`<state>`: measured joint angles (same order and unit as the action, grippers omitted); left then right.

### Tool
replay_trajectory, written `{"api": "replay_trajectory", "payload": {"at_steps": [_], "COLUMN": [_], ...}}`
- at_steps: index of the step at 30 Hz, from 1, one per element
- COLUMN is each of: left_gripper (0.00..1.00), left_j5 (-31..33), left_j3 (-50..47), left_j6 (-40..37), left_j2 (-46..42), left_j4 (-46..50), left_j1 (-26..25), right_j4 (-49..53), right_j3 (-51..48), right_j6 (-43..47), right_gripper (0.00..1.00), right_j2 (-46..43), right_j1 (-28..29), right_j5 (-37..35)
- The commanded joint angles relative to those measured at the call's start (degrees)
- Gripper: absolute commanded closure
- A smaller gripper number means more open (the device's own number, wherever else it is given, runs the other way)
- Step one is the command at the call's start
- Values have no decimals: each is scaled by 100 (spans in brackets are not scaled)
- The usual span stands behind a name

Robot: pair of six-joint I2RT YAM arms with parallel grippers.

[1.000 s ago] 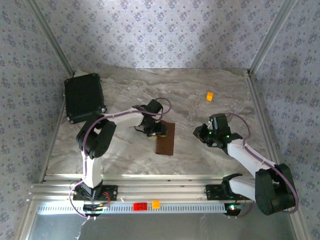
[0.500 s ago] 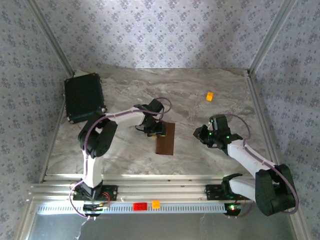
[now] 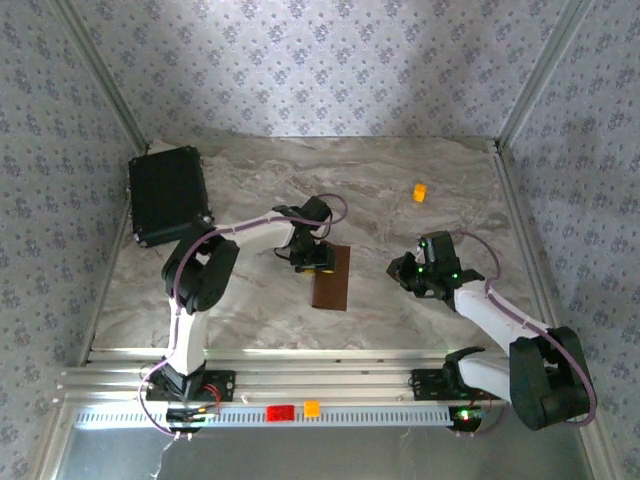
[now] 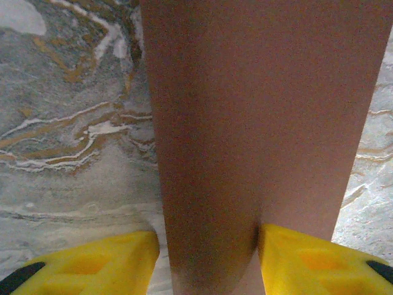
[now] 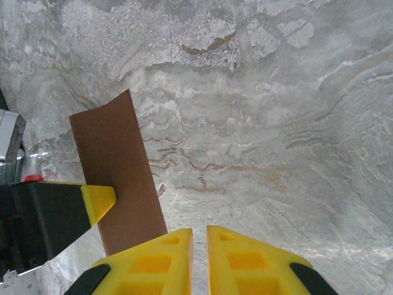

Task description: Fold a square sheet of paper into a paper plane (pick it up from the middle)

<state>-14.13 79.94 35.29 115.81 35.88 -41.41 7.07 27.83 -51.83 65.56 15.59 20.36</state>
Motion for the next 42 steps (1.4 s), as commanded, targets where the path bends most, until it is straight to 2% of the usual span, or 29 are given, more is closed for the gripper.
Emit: {"api": "replay_trajectory", "payload": {"at_steps": [1, 31, 42], "left_gripper": [49, 49, 48], "left_j5": [441, 509, 509], "left_j3": [-120, -135, -40], "left_j6": [-206, 123, 17], "left_j2": [574, 759, 884], "left_j4": [-29, -80, -76], "left_j1": [-44, -72, -127], "right_j4": [-40, -198, -219], "right_j3": [-85, 104, 140], "right_j6": [-98, 60, 52], "right_gripper": [84, 83, 83], "right_j2": [44, 496, 557], "right_j1": [-39, 105, 130], "right_j5": [38, 442, 446]}}
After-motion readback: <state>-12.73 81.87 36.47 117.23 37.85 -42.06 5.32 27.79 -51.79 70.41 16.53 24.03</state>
